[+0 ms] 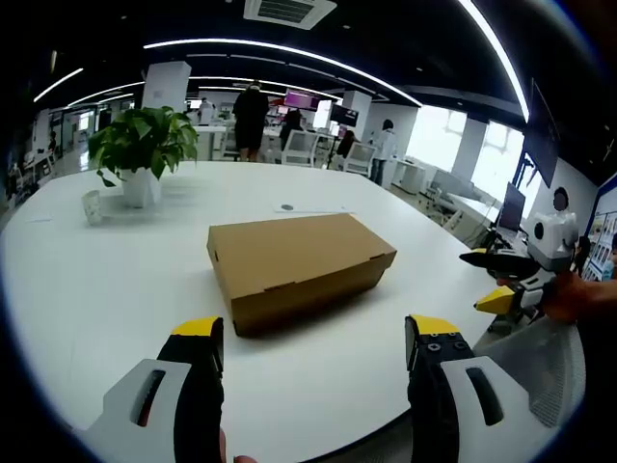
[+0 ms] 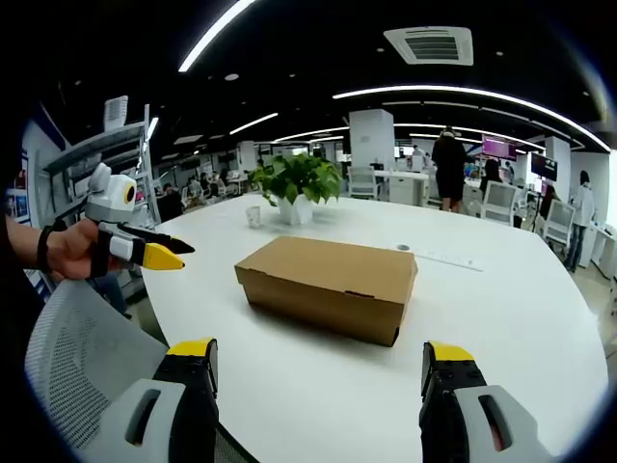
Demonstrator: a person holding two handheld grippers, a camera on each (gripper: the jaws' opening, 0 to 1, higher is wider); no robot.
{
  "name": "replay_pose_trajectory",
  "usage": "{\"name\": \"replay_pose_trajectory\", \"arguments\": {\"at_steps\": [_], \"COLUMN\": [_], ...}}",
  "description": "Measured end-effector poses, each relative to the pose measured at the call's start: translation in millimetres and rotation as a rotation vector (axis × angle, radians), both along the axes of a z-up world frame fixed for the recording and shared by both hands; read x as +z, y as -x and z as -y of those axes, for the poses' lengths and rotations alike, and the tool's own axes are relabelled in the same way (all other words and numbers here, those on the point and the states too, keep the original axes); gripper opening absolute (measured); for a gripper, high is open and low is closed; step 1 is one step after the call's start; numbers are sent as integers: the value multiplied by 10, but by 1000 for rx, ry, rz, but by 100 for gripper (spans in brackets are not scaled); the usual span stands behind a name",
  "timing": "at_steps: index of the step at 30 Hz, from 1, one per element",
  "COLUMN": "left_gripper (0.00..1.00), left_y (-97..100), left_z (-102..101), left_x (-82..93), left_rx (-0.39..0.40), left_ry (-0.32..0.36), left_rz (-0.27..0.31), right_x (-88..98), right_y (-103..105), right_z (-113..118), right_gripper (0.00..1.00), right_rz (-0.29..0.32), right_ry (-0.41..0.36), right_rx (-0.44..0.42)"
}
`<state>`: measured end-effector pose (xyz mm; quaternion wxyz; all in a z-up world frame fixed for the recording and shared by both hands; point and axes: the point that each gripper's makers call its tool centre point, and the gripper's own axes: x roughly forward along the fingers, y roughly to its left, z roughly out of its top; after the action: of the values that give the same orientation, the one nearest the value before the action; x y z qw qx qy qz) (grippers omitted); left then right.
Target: Operate the shoe box by opening the lid, removing the specified soft item, and placing it in the target area until the item is outside and the box remains undamaged.
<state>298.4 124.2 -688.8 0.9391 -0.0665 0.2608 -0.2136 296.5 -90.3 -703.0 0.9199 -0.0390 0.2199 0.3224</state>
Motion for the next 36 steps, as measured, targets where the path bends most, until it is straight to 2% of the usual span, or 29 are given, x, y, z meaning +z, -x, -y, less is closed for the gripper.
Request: {"name": "replay_pose_trajectory", "arguments": {"at_steps": [36], "left_gripper": [79], "left_y": [-37], "left_z": [-34], "left_x": [-38], "left_rx": [-4], "left_ry": [0], "left_rz": [-2], "right_x": [-2], "right_y": [13], "right_z": [-12], "right_gripper": [86], "right_rz": [0], "right_ry": [3], "right_rx": [2]}}
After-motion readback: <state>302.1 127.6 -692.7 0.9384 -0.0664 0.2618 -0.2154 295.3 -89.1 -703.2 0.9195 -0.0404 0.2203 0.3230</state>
